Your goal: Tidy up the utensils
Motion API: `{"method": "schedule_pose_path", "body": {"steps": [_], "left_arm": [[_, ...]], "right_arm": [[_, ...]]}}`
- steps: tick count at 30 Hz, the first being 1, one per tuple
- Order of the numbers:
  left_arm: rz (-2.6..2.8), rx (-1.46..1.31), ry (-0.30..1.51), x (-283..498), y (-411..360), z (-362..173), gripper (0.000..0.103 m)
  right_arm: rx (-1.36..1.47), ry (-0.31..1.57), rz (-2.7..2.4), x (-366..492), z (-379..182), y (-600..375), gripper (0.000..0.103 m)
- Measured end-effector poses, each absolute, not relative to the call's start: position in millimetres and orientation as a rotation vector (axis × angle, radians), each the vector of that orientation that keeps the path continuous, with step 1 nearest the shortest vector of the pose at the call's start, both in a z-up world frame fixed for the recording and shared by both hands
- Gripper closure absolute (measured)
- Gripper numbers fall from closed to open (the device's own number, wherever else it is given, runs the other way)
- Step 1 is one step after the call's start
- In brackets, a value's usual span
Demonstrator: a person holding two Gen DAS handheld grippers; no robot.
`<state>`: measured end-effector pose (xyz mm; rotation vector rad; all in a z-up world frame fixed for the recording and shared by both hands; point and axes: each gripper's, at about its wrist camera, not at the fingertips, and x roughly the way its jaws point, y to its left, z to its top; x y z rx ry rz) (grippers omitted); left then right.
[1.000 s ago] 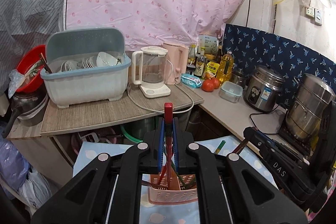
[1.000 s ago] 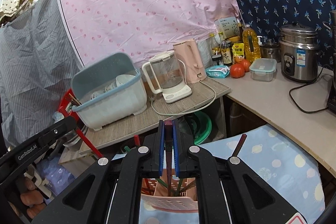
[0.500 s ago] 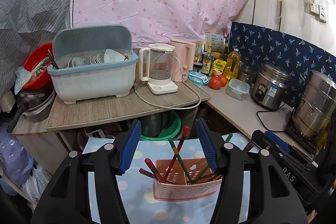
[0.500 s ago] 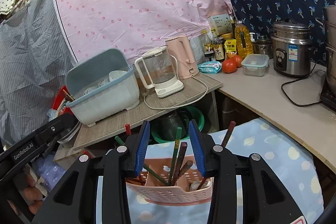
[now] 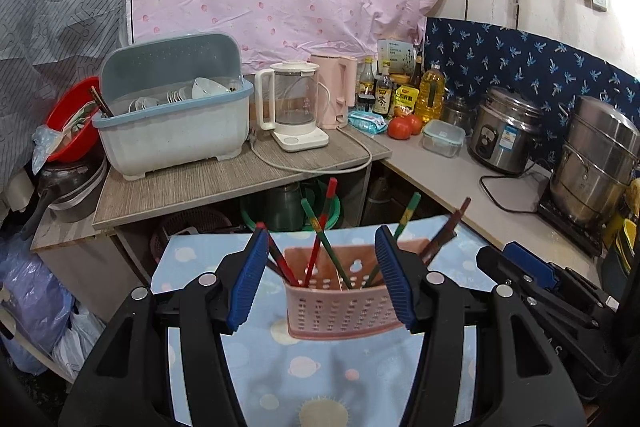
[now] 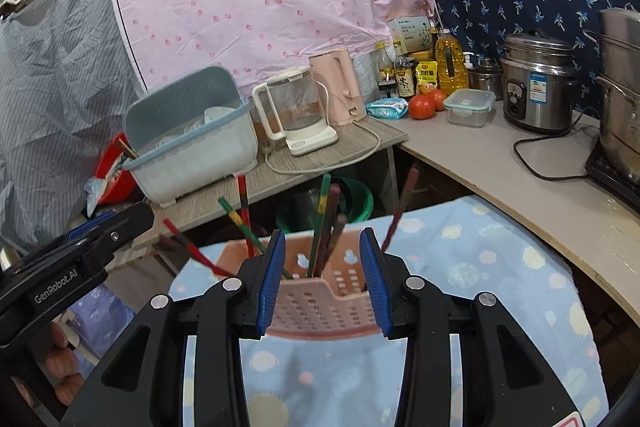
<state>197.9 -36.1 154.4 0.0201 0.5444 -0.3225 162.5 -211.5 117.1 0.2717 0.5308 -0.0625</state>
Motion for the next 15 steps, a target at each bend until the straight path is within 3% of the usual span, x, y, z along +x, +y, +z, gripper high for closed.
{"method": "schedule_pose_path", "body": {"steps": [12,15], "left_arm": [[-0.312,0.049,0.619,154,-42,119,0.05],[-0.312,0.053,0.634,145,-43,111,0.043]], "right_arm": [[0.216,0.621,-0.124,106,92,-200,0.06],[0.218,0.644,-0.132,95,85,-198,0.058]]}}
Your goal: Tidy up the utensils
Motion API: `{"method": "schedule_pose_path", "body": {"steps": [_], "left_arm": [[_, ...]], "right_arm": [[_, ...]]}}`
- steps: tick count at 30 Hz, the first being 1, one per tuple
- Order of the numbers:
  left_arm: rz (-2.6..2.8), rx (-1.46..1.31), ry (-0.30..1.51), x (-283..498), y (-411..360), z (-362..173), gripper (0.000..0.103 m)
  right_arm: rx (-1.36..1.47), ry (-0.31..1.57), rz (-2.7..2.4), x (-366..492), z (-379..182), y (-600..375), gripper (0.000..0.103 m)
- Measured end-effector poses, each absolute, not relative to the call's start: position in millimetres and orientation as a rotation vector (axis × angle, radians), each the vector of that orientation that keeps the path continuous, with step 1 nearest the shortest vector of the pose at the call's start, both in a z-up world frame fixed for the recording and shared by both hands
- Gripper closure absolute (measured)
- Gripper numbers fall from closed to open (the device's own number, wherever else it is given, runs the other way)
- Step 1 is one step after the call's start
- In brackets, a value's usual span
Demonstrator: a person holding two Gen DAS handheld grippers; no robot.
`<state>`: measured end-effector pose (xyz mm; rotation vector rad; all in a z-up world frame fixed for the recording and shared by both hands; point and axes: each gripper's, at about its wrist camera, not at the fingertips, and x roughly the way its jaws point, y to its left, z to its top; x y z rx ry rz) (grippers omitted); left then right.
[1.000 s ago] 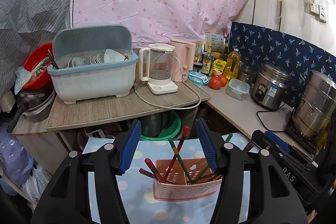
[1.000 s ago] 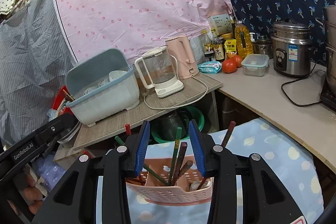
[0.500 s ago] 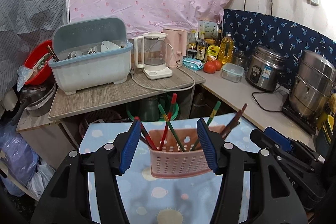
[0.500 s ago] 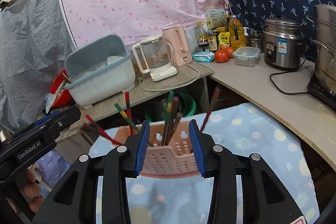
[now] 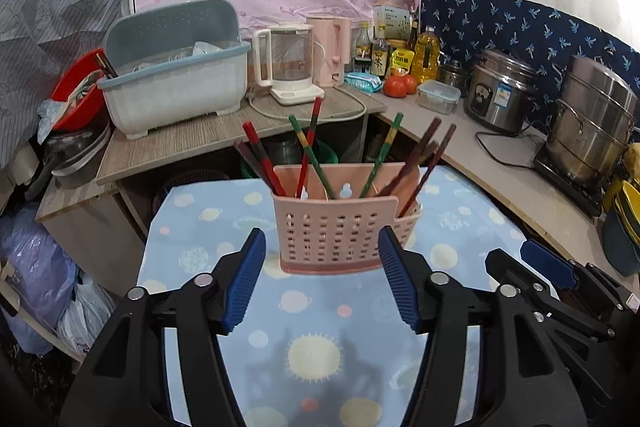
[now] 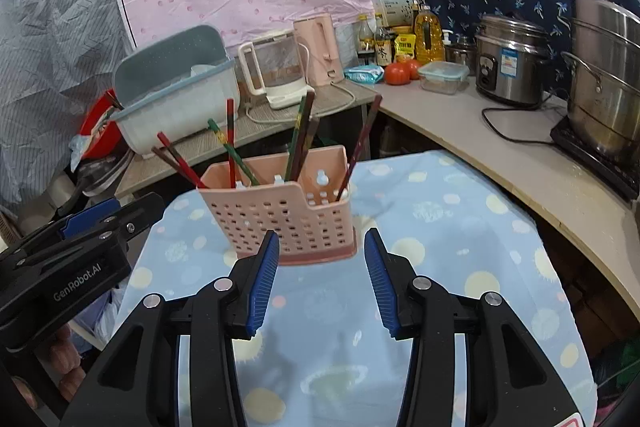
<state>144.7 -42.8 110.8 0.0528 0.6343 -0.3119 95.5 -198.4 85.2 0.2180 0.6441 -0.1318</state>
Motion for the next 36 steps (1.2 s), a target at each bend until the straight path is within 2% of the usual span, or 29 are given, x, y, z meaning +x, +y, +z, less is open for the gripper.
{"method": "schedule_pose_path", "body": {"steps": [3,12,16,19,25,27,36], "left_arm": [[-0.303,0.062,0.647,135,-42,102,0.034],[-0.264,0.094,0.69,114,-43,73,0.02],[-0.239,0.095,0.696,110,-39,65,0.011],[-0.228,0.098,0.703,108,-37,60,0.01],[-0.219,0.116,0.714,103,-38,53,0.007],[-0.202,0.129,0.716,101,-39,51,0.007],[-0.2,0.136,0.724,97,-39,47,0.007]], "right_arm": [[0.221,0.664,-0.138,86,78,-197,0.053],[0.2,0.709,-0.169,67,62,-190,0.043],[0.197,0.716,-0.186,60,58,-192,0.033],[0.201,0.716,-0.197,55,56,-195,0.019],[0.183,0.718,-0.218,50,52,-196,0.015],[0.17,0.712,-0.239,48,51,-196,0.006],[0.149,0.687,-0.255,38,50,-194,0.006]]}}
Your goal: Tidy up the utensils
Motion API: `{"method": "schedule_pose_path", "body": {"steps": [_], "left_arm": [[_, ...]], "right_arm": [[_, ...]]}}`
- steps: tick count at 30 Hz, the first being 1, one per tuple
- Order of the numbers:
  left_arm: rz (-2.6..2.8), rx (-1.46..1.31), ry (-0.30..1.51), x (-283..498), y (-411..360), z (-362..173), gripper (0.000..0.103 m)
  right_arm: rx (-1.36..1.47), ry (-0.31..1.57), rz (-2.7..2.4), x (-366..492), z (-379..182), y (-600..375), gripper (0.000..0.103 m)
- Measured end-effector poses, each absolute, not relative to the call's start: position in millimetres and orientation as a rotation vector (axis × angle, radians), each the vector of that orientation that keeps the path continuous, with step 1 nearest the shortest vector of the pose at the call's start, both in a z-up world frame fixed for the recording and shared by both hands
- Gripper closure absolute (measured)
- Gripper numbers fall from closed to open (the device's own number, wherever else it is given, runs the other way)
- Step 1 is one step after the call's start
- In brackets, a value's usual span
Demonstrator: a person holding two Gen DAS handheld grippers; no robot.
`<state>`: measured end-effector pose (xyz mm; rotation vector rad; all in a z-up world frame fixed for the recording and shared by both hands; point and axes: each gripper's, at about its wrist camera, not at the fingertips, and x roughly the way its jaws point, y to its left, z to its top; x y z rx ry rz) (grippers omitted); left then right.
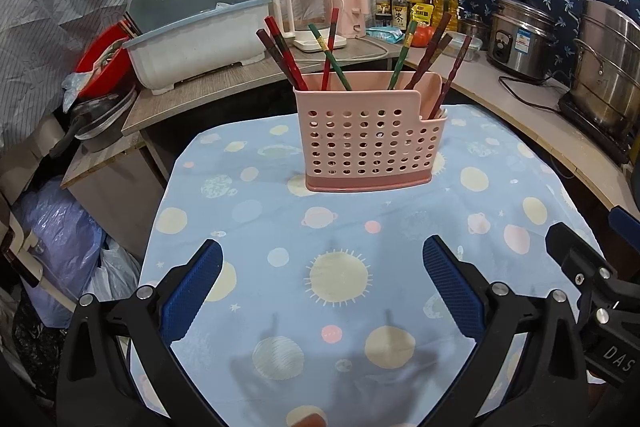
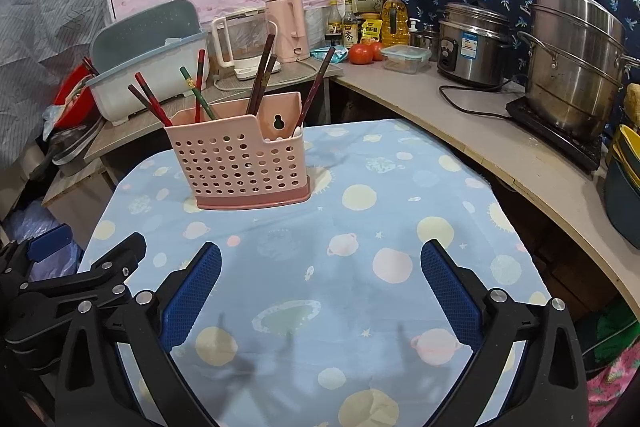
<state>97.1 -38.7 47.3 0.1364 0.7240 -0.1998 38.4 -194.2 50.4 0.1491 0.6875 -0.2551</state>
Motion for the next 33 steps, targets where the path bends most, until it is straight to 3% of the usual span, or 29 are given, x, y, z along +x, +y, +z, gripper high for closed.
{"method": "schedule_pose_path", "body": {"steps": [33], "left_arm": [[-0.171,0.154,0.738,99.6,-36.6,47.0,0.007]], "right_arm": [[0.16,0.714,-0.245,39.9,43.2,-187.0,0.006]]}}
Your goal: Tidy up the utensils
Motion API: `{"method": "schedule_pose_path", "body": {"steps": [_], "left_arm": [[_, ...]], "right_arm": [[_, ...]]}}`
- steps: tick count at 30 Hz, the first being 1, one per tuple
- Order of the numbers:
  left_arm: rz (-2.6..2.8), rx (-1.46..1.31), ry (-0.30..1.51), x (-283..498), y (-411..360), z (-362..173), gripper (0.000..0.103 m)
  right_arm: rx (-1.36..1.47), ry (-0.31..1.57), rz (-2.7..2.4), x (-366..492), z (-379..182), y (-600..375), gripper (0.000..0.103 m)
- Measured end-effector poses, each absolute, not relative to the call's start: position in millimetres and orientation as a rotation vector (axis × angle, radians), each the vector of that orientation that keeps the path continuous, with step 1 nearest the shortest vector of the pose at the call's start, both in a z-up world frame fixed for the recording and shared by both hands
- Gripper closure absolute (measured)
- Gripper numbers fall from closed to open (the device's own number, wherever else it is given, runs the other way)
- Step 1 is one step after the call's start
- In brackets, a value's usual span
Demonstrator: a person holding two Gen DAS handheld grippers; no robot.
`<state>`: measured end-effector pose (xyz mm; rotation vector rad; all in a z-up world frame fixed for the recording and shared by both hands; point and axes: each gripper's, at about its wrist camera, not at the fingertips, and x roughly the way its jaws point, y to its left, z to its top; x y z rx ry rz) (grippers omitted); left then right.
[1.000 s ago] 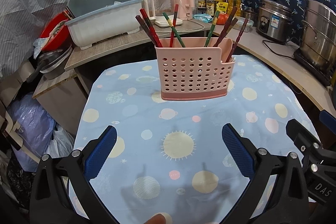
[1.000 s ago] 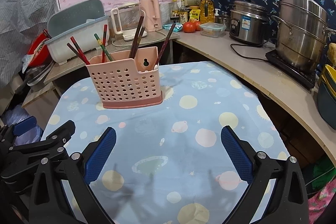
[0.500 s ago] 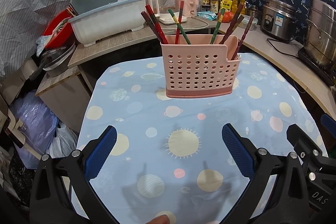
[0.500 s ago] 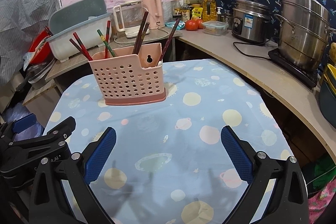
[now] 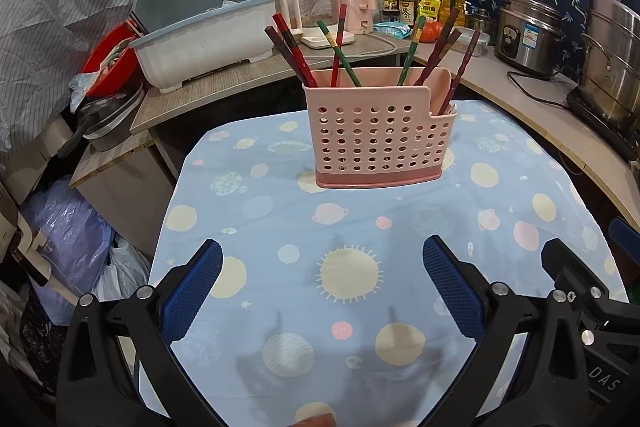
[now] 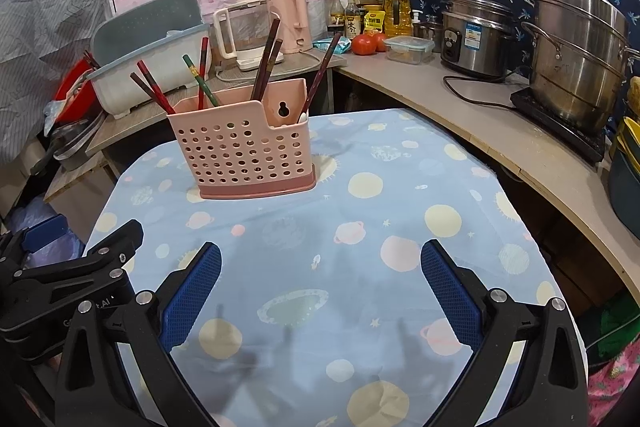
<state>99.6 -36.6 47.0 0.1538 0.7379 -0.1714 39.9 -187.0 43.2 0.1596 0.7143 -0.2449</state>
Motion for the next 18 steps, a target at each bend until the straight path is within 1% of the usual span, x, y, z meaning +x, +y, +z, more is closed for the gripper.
{"method": "schedule_pose_path", "body": {"steps": [18], "left_arm": [[-0.147,0.157,0.743,97.9,-36.2,48.3,0.007]], "right_arm": [[0.162,0.716,-0.242,38.5,41.4,-187.1,0.006]]}}
